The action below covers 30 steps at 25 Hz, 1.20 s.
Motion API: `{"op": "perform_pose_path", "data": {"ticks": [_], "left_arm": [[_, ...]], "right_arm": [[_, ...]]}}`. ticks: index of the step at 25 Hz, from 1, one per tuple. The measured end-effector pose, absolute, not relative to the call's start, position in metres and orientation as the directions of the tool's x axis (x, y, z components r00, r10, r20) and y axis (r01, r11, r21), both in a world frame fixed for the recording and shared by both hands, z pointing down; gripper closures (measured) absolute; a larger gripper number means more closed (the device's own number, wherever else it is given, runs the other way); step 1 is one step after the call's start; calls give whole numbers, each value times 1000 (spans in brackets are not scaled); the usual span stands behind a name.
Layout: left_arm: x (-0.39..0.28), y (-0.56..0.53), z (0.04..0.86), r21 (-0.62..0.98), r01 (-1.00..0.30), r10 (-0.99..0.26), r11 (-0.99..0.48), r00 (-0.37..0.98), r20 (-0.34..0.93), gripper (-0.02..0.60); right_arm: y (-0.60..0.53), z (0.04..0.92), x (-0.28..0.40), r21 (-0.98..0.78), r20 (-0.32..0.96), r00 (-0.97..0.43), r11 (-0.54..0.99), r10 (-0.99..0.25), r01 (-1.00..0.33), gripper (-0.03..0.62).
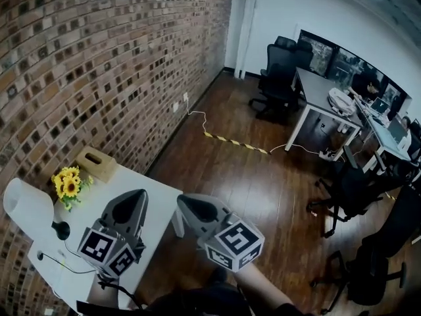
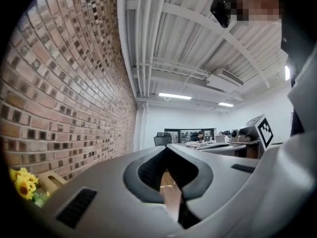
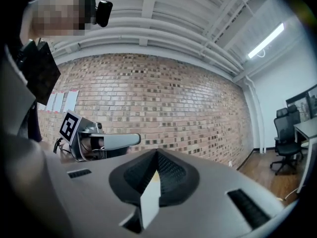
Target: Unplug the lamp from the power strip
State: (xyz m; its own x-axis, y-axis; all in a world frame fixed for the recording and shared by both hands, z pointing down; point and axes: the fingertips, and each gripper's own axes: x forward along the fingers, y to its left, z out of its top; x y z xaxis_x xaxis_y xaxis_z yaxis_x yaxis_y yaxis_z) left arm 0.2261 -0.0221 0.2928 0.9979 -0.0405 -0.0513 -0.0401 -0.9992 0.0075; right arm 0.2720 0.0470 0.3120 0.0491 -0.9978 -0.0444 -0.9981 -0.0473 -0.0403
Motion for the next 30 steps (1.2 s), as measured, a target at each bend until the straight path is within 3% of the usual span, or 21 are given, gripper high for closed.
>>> {"op": "perform_pose_path", "data": {"ticks": [30], "left_arm": [[489,97,296,-89,118,114,-989,992,52,568]], "right_arm": [[165,315,507,-63,-124,135,-128,-983,-990,592]]}}
